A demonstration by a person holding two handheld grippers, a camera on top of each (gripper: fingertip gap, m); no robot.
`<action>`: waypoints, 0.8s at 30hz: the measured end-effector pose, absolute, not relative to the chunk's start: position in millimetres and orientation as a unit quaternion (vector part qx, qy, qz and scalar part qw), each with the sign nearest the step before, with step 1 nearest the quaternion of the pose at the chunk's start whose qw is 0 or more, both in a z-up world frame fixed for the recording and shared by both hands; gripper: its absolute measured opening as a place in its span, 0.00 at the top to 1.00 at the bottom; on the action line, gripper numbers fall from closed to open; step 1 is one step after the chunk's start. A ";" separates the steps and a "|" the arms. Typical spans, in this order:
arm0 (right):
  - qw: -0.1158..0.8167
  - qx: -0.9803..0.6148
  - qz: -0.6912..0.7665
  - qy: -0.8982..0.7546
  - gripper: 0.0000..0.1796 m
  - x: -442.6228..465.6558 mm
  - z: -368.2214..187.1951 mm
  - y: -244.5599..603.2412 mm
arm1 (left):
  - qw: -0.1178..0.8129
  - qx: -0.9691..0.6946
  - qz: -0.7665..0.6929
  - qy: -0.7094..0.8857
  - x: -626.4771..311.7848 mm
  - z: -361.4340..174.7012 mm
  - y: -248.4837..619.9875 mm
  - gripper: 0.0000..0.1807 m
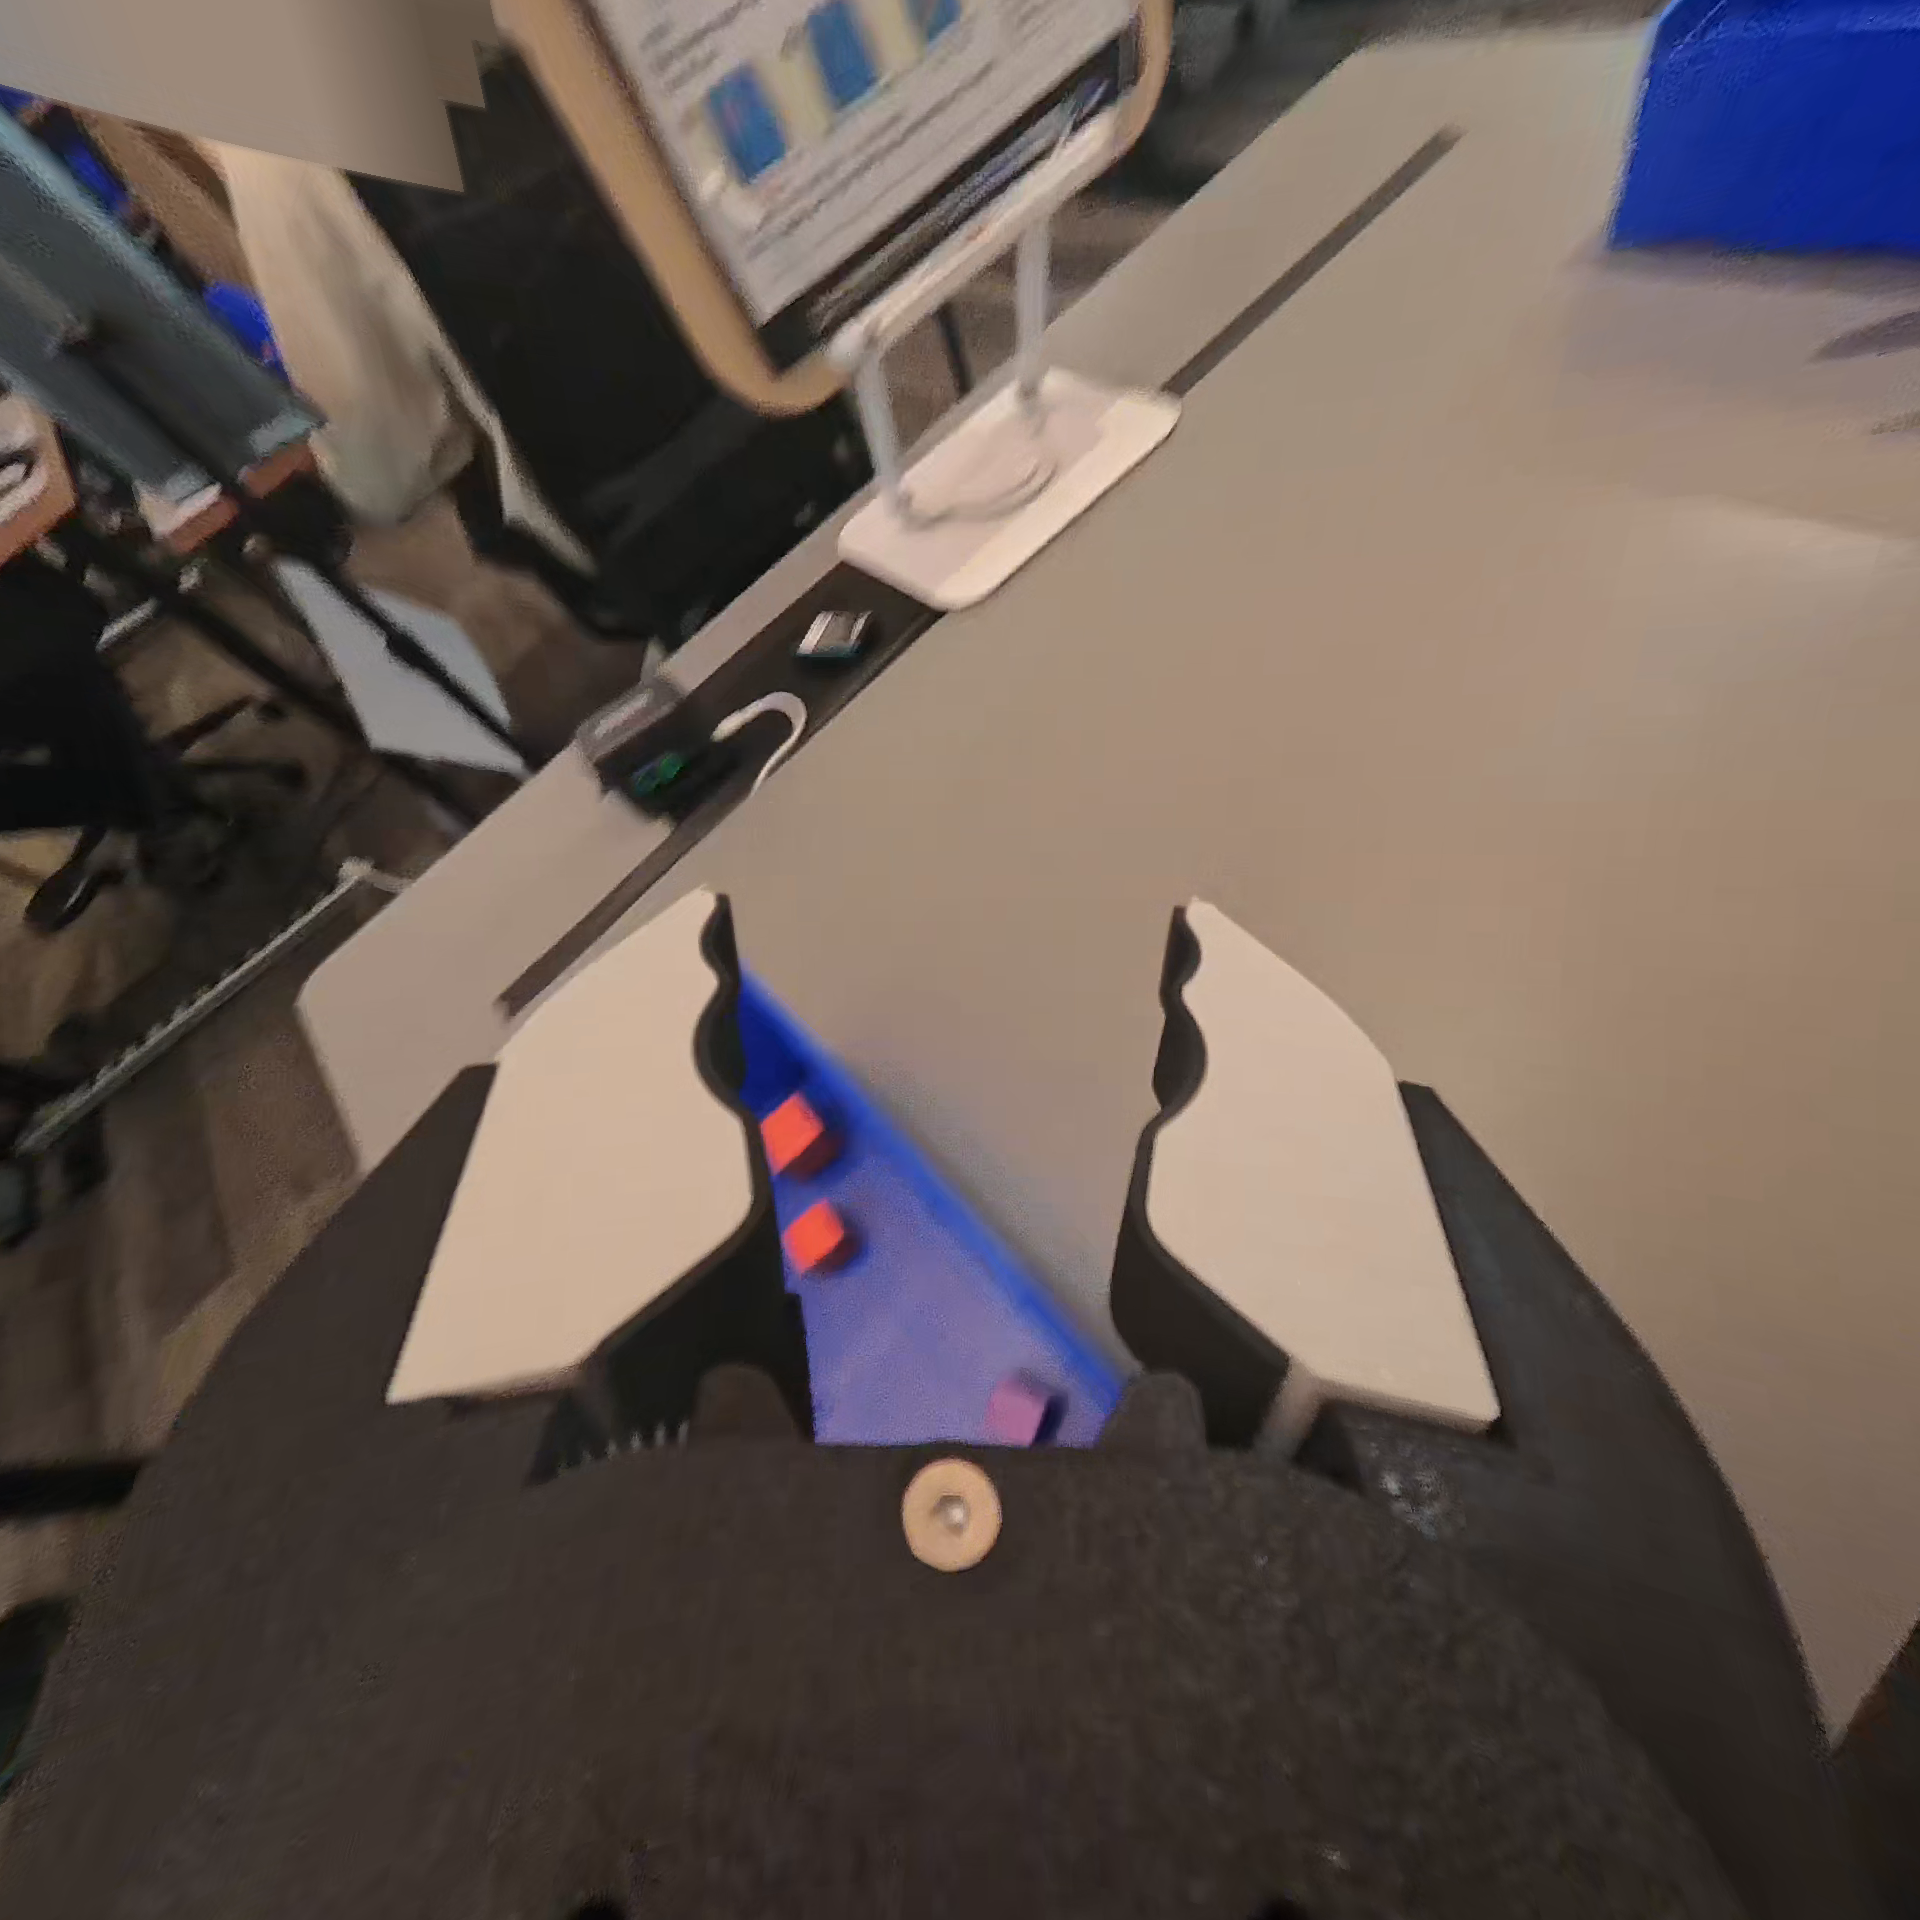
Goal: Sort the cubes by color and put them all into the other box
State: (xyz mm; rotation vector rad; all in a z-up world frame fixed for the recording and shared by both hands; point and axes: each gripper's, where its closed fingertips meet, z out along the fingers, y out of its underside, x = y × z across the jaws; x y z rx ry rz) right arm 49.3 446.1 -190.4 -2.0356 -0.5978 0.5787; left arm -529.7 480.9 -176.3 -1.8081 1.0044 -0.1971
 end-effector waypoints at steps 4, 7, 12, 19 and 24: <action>0.440 -0.764 0.344 -0.323 0.65 -33.5 -197.4 417.3 | 0.436 -0.786 -0.064 0.434 -594.5 -195.0 491.7 0.59; 0.429 -0.701 0.434 -0.369 0.63 -90.9 -207.1 391.7 | 0.385 -0.802 -0.070 0.451 -614.4 -225.9 499.8 0.62; 0.405 -0.618 0.538 -0.405 0.58 -166.2 -235.5 355.9 | 0.289 -0.815 -0.038 0.500 -628.4 -295.6 519.2 0.62; 0.367 -0.601 0.575 -0.416 0.57 -208.2 -259.1 333.2 | 0.212 -0.819 -0.026 0.532 -635.4 -359.5 547.3 0.64; 0.360 -0.608 0.566 -0.425 0.57 -211.9 -257.6 330.0 | 0.185 -0.818 -0.023 0.545 -638.0 -383.2 560.7 0.66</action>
